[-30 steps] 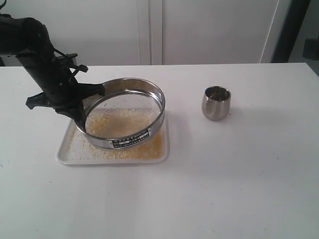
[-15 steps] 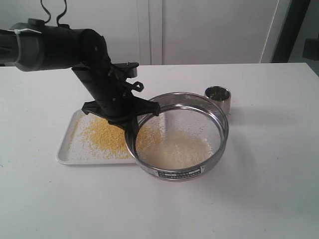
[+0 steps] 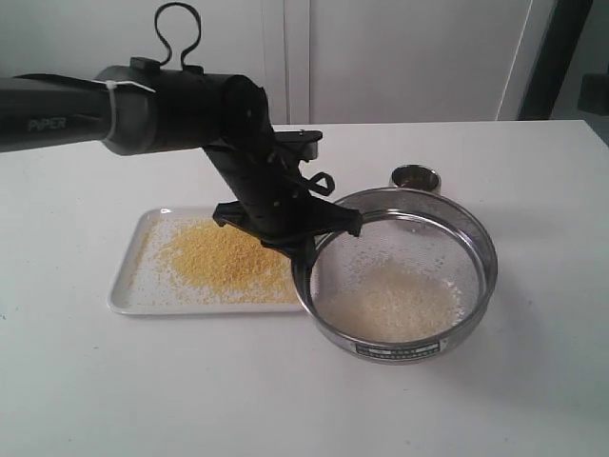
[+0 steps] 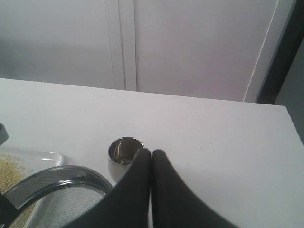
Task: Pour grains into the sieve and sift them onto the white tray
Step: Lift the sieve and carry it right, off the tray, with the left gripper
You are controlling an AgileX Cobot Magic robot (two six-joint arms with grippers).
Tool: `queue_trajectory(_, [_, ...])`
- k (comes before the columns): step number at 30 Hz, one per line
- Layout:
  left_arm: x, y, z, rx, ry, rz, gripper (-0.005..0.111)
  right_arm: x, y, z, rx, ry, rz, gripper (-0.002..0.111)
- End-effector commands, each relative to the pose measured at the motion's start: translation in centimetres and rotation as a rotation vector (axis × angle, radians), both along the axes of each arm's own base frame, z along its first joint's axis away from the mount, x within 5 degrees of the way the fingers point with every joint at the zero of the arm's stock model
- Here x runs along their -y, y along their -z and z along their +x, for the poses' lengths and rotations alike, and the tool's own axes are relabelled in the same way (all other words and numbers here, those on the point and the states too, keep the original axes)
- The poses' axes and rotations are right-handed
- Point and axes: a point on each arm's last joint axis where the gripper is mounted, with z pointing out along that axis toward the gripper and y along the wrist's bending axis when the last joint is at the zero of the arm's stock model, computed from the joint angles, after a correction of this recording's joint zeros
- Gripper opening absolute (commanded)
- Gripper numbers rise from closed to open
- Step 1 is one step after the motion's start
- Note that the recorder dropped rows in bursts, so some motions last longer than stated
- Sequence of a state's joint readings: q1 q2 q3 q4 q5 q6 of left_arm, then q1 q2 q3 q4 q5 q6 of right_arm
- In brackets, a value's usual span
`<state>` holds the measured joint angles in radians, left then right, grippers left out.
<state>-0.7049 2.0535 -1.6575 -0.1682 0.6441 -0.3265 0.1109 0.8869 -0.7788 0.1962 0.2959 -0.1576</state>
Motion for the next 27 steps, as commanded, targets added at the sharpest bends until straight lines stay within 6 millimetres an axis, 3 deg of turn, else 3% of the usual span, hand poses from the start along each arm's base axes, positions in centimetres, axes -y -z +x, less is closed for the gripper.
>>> queue_trajectory(1, [1.8,-0.5,-0.3,-0.017,0.014,-0.034,0.000,0.1,-0.1,-0.1,0.009,0.005,-0.001,0.000])
queue_trajectory(13, [5.0,0.4,-0.9,0.028,0.078,-0.037,0.000,0.1,-0.1,-0.1,0.009,0.005,-0.001,0.000])
queue_trajectory(20, [5.2,2.0,-0.6,0.050,0.097,0.016,0.000,0.1,-0.1,-0.1,0.009,0.005,-0.001,0.000])
queue_trajectory(27, [5.6,2.2,-0.5,0.076,0.102,0.000,0.000,0.1,-0.1,-0.1,0.006,0.010,0.017,0.000])
